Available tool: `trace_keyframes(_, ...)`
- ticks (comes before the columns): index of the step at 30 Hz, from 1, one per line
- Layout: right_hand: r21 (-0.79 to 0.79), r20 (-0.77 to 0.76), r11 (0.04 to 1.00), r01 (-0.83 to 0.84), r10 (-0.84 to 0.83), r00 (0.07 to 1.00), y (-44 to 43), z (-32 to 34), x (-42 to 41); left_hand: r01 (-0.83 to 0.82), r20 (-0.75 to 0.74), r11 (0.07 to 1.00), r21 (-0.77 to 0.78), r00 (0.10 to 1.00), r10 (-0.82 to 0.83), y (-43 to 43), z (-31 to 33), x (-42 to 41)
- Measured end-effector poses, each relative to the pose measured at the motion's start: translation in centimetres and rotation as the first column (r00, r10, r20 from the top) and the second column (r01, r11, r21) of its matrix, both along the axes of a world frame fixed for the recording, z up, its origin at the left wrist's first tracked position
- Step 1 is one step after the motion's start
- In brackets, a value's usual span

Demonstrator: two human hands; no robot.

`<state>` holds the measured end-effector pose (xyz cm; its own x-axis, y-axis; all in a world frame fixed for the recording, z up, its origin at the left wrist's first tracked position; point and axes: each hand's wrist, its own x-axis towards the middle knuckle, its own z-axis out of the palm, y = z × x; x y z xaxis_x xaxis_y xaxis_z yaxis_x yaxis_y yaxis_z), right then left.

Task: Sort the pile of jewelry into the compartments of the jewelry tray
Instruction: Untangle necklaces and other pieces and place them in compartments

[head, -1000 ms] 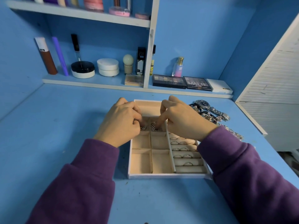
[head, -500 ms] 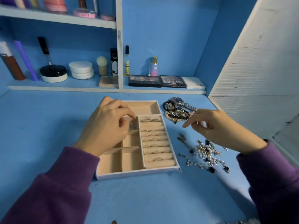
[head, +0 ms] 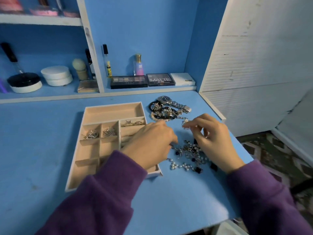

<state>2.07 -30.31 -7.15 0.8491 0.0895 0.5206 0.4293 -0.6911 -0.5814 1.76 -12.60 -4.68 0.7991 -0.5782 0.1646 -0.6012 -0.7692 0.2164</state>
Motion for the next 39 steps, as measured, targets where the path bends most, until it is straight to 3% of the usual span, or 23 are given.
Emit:
trace_keyframes(10, -0.038, -0.009, 0.999, -0.008, 0.007, 1.0, -0.3, -0.3, -0.4, 0.028, 0.096, 0.996, 0.089, 0.995, -0.037, 0.0, 0.4, 0.1)
trace_keyframes(17, 0.007, -0.033, 1.0, -0.029, 0.029, 0.999, -0.3, 0.2, -0.8, -0.055, 0.006, 0.982, -0.183, 0.998, 0.057, 0.7, 1.6, 0.0)
trace_keyframes(22, 0.049, -0.094, 0.995, -0.084, 0.088, 0.992, -0.1, 1.1, -1.5, -0.109, -0.086, 0.887, -0.449, 0.993, 0.078, 0.7, 3.1, -0.5)
trace_keyframes(26, -0.1, -0.241, 0.969, -0.227, 0.198, 0.95, -0.4, 1.9, -2.5, -0.15, -0.098, 0.794, -0.589, 0.989, 0.115, 1.0, 4.5, -1.3)
trace_keyframes(30, -0.337, -0.378, 0.863, -0.376, 0.242, 0.894, -0.3, 2.4, -3.0, -0.144, -0.068, 0.766, -0.626, 0.989, 0.131, 1.4, 5.7, -1.9)
trace_keyframes(39, -0.516, -0.406, 0.768, -0.379, 0.17, 0.898, 1.1, 2.9, -3.3, -0.151, -0.044, 0.758, -0.634, 0.986, 0.16, 2.6, 6.5, -2.4)
